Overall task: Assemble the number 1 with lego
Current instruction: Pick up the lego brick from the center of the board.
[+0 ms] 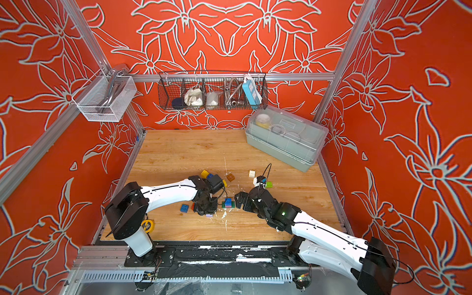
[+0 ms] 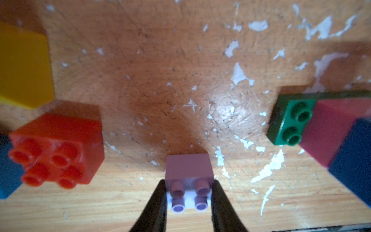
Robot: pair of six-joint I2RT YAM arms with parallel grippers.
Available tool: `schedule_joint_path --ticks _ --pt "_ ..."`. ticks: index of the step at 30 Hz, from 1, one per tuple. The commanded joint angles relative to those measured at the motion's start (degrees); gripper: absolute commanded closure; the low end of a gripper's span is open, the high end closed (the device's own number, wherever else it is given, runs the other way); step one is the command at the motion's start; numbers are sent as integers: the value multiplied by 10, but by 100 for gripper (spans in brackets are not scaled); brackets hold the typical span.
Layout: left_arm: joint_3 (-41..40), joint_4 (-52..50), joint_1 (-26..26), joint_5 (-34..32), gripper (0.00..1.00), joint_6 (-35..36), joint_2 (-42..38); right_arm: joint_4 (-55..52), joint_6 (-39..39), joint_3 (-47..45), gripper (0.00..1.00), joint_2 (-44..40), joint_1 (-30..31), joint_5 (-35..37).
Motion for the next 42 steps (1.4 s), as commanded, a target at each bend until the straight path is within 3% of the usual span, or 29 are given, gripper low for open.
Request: schedule_joint_path --ticks 1,22,38,42 --pt "-5 -6 -3 -6 65 1 3 -10 4 -8 1 -6 -1 13" --pt "-7 -4 -3 -6 58 3 10 -10 5 -8 1 -8 -1 13" --pt "-13 3 -3 -2 59 1 16 -11 6 -10 1 -10 -1 13" --pt "-11 2 -3 -2 64 2 16 -11 7 -9 1 -10 -1 13"
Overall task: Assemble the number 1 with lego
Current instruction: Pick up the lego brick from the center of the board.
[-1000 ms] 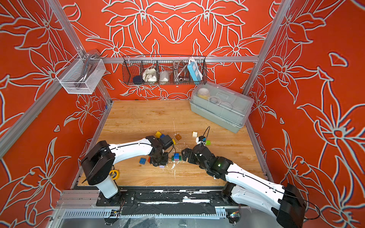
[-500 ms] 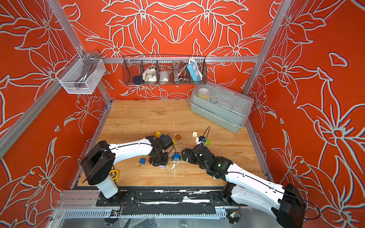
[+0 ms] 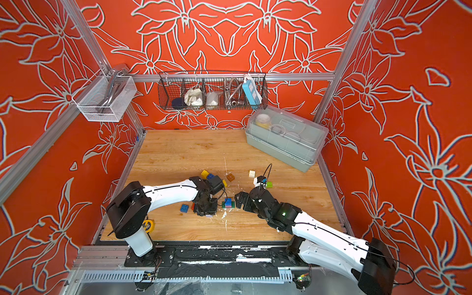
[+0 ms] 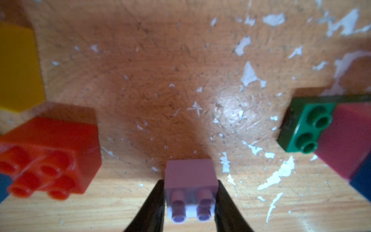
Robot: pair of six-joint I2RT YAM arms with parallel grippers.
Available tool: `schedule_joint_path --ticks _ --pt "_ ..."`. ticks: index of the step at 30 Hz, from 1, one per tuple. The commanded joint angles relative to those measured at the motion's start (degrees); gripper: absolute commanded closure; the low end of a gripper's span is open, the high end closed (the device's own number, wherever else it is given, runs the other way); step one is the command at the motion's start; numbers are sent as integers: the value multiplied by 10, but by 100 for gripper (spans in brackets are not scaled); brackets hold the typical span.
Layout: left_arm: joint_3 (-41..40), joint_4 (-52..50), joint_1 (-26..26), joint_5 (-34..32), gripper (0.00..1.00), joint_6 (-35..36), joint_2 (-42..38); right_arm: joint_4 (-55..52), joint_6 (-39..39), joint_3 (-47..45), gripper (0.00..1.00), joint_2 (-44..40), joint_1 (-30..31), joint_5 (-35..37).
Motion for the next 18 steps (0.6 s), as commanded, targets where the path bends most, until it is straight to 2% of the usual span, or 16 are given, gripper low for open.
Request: schedule_joint_path --ticks 1,4,13,18 --pt "-3 -6 -3 -3 67 1 7 -10 5 -8 1 -6 -2 13" --pt "2 -16 -3 -8 76 1 8 -10 4 -8 1 -6 -1 14" --pt "76 -122 -7 -51 84 3 -13 -18 5 -5 0 -6 -2 21" --pt "135 -149 -10 -38 86 -9 -21 -33 16 -8 0 -21 -1 38"
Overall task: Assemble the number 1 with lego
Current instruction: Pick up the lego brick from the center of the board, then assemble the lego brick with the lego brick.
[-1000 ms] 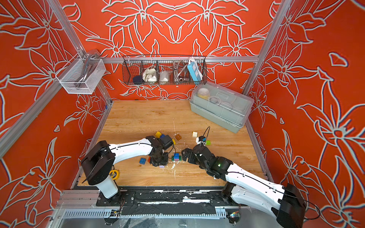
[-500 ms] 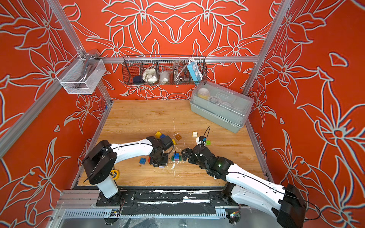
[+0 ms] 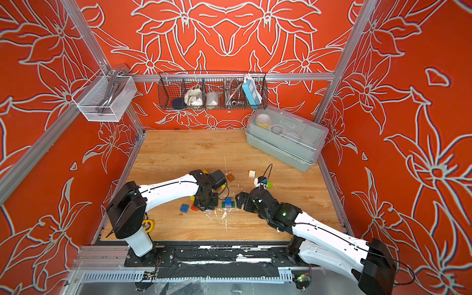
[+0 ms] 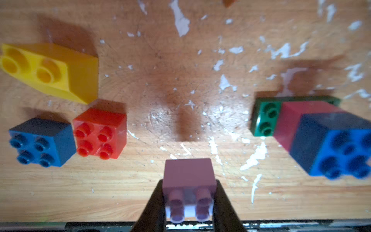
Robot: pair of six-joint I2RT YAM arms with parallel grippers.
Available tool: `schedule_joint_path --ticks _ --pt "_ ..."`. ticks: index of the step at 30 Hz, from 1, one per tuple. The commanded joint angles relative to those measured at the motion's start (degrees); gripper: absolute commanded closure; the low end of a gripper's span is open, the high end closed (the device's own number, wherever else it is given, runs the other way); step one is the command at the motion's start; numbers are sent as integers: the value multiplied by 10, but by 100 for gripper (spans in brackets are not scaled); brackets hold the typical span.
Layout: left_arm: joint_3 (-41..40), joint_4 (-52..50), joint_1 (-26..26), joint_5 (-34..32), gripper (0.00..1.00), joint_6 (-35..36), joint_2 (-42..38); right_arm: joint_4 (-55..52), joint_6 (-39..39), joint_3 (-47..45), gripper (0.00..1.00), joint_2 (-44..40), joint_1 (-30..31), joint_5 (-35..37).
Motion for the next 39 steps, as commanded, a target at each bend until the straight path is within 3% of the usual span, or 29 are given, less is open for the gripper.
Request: schedule_joint_path --ticks 1,10,17,24,39 --pt "44 -45 -5 3 86 -11 -15 -24 15 -8 0 -17 -1 32" --pt "200 -76 -13 20 87 -15 64 -76 36 3 0 -26 -2 68" --pt "246 -77 -20 34 87 -17 123 -82 41 -1 0 -44 -2 72" --pt "257 -77 -32 33 88 -17 154 -57 40 -31 0 -91 -2 77" --pt "232 -66 -38 27 88 -17 161 -53 38 -30 0 -86 -2 68"
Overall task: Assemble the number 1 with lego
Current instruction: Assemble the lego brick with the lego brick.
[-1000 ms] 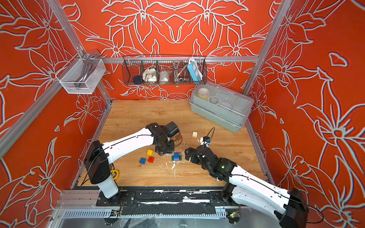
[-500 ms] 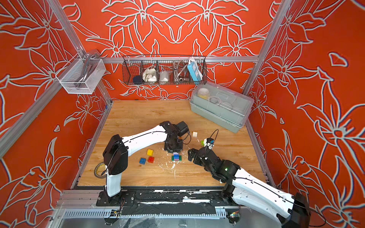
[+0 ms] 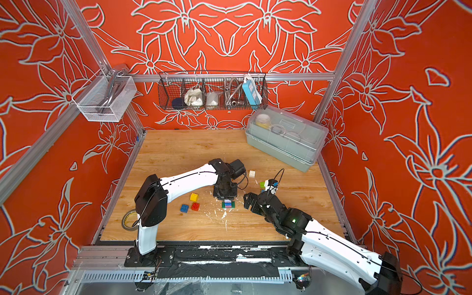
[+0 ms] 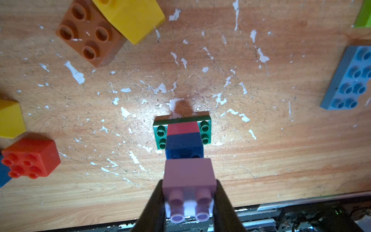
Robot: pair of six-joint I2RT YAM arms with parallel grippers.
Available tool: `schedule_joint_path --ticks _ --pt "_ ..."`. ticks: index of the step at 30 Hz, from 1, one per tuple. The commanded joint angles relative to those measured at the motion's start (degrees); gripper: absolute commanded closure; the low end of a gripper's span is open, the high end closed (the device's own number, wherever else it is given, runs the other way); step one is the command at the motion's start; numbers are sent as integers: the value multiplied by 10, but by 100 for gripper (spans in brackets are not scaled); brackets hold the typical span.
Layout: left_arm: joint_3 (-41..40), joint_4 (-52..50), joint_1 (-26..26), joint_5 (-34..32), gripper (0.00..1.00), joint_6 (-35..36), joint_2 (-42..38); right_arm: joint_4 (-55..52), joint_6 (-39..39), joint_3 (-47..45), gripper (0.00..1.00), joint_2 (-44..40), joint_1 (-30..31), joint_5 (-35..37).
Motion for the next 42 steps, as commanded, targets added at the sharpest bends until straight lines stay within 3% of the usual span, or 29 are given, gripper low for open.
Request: schedule_joint_path --ticks 1,42 --pt "-8 -5 -4 -4 89 -3 9 5 1 -7 0 0 -2 8" --pt "-31 -10 -11 -23 89 -1 13 9 0 -10 0 -3 -3 5"
